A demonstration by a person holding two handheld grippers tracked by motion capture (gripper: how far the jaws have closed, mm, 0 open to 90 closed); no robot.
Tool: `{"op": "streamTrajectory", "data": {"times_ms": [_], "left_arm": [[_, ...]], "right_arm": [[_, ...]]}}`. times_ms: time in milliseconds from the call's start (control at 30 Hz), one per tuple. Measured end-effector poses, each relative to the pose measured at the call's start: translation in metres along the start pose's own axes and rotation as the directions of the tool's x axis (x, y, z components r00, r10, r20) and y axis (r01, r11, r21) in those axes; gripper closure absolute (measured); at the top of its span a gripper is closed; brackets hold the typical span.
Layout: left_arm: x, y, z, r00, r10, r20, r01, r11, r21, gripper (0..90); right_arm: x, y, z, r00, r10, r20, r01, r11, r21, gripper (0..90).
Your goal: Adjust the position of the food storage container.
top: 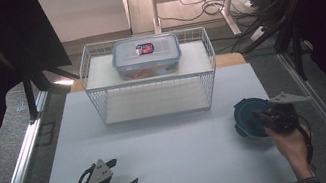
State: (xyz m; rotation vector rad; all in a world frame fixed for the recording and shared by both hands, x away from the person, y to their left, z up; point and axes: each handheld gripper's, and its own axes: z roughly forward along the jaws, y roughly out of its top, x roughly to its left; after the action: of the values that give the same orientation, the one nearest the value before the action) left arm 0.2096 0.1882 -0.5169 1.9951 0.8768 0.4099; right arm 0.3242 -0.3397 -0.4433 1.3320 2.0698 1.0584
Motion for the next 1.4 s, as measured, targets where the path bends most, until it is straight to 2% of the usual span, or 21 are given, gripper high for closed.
{"op": "streamTrajectory", "data": {"times_ms": [100, 133, 167, 233, 267, 300, 367, 400, 433, 467, 500, 667, 733, 767, 833, 967, 1133, 1233, 1267, 1300, 1400], "left_arm": [[0.001, 0.0, 0.0, 1.0, -0.005, -0.003, 0.005, 1.0, -0.001, 4.3], [0.001, 0.0, 0.0, 1.0, -0.005, -0.003, 0.005, 1.0, -0.001, 4.3], [0.001, -0.001, 0.0, 1.0, -0.008, -0.005, 0.008, 1.0, -0.001, 4.3], [0.001, -0.001, 0.0, 0.9999, -0.007, -0.007, 0.007, 1.0, 0.0, 4.4], [0.001, -0.001, 0.0, 0.9999, -0.007, -0.007, 0.007, 1.0, 0.0, 4.4], [0.001, -0.001, 0.0, 0.9999, -0.006, -0.008, 0.006, 1.0, 0.001, 4.4], [0.001, -0.001, 0.0, 0.9999, -0.006, -0.009, 0.006, 1.0, 0.003, 4.4], [0.001, -0.001, 0.0, 0.9999, -0.006, -0.009, 0.006, 1.0, 0.003, 4.4], [0.002, -0.001, 0.001, 0.9999, -0.006, -0.01, 0.007, 1.0, 0.006, 4.4], [0.002, -0.001, 0.001, 0.9999, -0.006, -0.01, 0.007, 1.0, 0.006, 4.4], [0.002, -0.001, 0.001, 0.9999, -0.007, -0.01, 0.007, 0.9999, 0.008, 4.4], [0.002, -0.001, 0.002, 0.9999, -0.009, -0.013, 0.009, 0.9999, 0.011, 4.3], [0.002, -0.001, 0.002, 0.9999, -0.009, -0.014, 0.01, 0.9999, 0.012, 4.4], [0.002, -0.001, 0.003, 0.9999, -0.008, -0.015, 0.008, 0.9998, 0.016, 4.4], [0.001, -0.001, 0.003, 0.9999, -0.007, -0.015, 0.007, 0.9998, 0.017, 4.4], [0.002, -0.001, 0.005, 0.9999, -0.01, -0.009, 0.01, 0.9997, 0.024, 4.4], [0.001, -0.001, 0.006, 0.9999, -0.009, -0.006, 0.009, 0.9996, 0.028, 4.4], [0.001, -0.001, 0.007, 0.9999, -0.009, -0.005, 0.009, 0.9994, 0.032, 4.4], [0.001, -0.001, 0.007, 0.9999, -0.009, -0.005, 0.009, 0.9994, 0.032, 4.4], [0.001, -0.001, 0.007, 0.9999, -0.009, -0.004, 0.01, 0.9994, 0.033, 4.4], [0.001, -0.001, 0.007, 1.0, -0.009, -0.004, 0.009, 0.9994, 0.034, 4.4]], "right_arm": [[-0.019, 0.0, 0.0, 0.9983, 0.037, 0.045, -0.037, 0.999, 0.007, 89.1], [-0.019, 0.0, 0.0, 0.9983, 0.037, 0.045, -0.037, 0.999, 0.007, 89.1], [-0.028, 0.0, 0.0, 0.9957, 0.055, 0.074, -0.056, 0.998, 0.015, 89.1], [-0.037, -0.001, 0.0, 0.9922, 0.065, 0.107, -0.066, 0.998, 0.014, 89.0], [-0.037, -0.001, 0.0, 0.9922, 0.065, 0.107, -0.066, 0.998, 0.014, 89.0], [-0.045, -0.002, 0.0, 0.9857, 0.068, 0.154, -0.07, 0.998, 0.002, 89.0], [-0.051, -0.004, 0.0, 0.979, 0.064, 0.194, -0.066, 0.998, 0.005, 89.0], [-0.051, -0.004, 0.0, 0.979, 0.064, 0.194, -0.066, 0.998, 0.005, 89.0], [-0.058, -0.006, 0.001, 0.9712, 0.067, 0.229, -0.072, 0.997, 0.015, 89.0], [-0.058, -0.006, 0.001, 0.9712, 0.067, 0.229, -0.072, 0.997, 0.015, 89.0], [-0.065, -0.008, 0.004, 0.9647, 0.066, 0.255, -0.076, 0.997, 0.029, 89.0], [-0.072, -0.01, 0.007, 0.9628, 0.077, 0.259, -0.09, 0.995, 0.036, 88.9], [-0.073, -0.01, 0.008, 0.9595, 0.079, 0.271, -0.096, 0.994, 0.051, 89.0], [-0.075, -0.012, 0.011, 0.9595, 0.071, 0.273, -0.101, 0.99, 0.097, 89.1], [-0.075, -0.016, 0.013, 0.9573, 0.071, 0.28, -0.108, 0.987, 0.116, 89.2], [-0.075, -0.02, 0.012, 0.9565, 0.093, 0.276, -0.128, 0.986, 0.111, 89.4], [-0.072, -0.02, 0.014, 0.9565, 0.095, 0.276, -0.13, 0.985, 0.112, 89.5], [-0.067, -0.018, 0.02, 0.9657, 0.096, 0.241, -0.126, 0.985, 0.114, 89.5], [-0.067, -0.018, 0.02, 0.9657, 0.096, 0.241, -0.126, 0.985, 0.114, 89.5], [-0.062, -0.016, 0.023, 0.9716, 0.082, 0.222, -0.11, 0.987, 0.117, 89.5], [-0.056, -0.014, 0.026, 0.9758, 0.076, 0.205, -0.103, 0.987, 0.125, 89.5]]}}
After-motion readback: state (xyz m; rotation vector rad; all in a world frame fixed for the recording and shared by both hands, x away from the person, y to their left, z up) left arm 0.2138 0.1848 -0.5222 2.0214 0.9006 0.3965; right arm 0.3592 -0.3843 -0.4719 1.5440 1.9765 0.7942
